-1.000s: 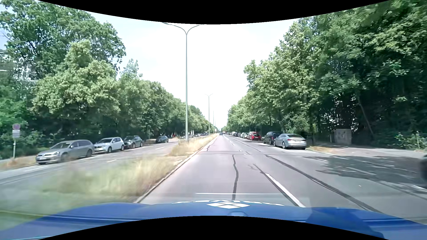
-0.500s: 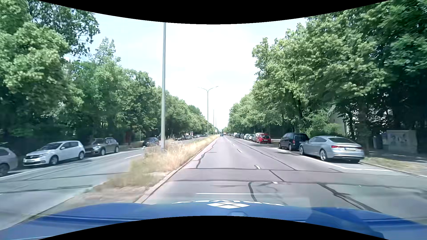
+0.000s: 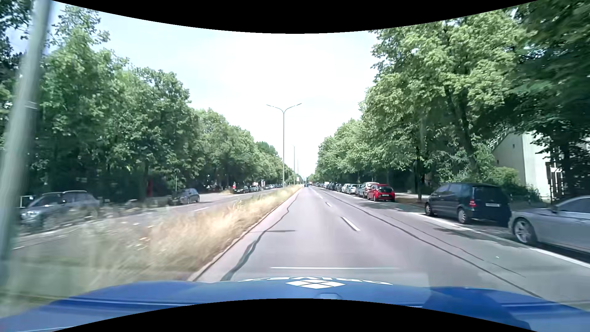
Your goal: Follow the waypoints while adhering to traffic rules and regulations
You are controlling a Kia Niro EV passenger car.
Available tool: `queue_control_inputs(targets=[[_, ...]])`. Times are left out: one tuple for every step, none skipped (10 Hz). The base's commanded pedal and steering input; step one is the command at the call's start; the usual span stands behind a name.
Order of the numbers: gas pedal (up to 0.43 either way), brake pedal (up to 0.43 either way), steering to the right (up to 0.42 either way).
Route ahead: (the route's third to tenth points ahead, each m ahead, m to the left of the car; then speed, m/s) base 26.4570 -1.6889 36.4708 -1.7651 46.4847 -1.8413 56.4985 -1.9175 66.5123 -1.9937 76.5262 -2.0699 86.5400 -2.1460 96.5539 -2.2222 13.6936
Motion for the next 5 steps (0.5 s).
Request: queue_control_inputs(targets=[[0.177,0.0,-0.001],[0.177,0.0,-0.001],[0.177,0.0,-0.002],[0.177,0.0,-0.001],[0.177,0.0,-0.002]])
